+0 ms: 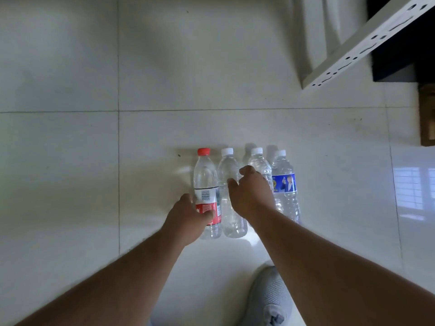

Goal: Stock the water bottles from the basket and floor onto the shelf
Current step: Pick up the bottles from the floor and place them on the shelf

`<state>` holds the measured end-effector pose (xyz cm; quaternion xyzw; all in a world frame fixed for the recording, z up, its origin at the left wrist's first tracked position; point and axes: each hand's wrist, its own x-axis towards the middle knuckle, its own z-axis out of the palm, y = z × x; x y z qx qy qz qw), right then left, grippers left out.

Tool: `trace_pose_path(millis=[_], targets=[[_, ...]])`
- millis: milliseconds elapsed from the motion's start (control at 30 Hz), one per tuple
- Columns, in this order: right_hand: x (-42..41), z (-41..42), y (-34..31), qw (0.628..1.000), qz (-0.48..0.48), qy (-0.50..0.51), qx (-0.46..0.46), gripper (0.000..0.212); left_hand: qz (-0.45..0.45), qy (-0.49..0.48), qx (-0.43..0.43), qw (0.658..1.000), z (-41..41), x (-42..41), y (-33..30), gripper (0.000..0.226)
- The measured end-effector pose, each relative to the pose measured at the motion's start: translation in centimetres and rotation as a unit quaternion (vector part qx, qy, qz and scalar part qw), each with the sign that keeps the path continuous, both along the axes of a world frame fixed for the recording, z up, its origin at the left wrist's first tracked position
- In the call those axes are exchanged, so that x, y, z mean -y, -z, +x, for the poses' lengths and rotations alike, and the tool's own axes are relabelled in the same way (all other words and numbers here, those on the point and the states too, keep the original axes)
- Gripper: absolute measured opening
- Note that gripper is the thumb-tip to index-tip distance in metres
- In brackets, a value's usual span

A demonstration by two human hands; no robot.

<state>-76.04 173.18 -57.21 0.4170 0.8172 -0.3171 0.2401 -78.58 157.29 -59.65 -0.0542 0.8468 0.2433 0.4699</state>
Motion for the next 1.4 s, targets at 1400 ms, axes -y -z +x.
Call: trace_pose_path(millis=[1400], targets=[[6.3,-14.6,-56.1,0.936,-0.15,-0.155,-0.277,0.038,0.198,-0.235,-0.243,0.92,-9.4,13.8,-55.9,0.039]])
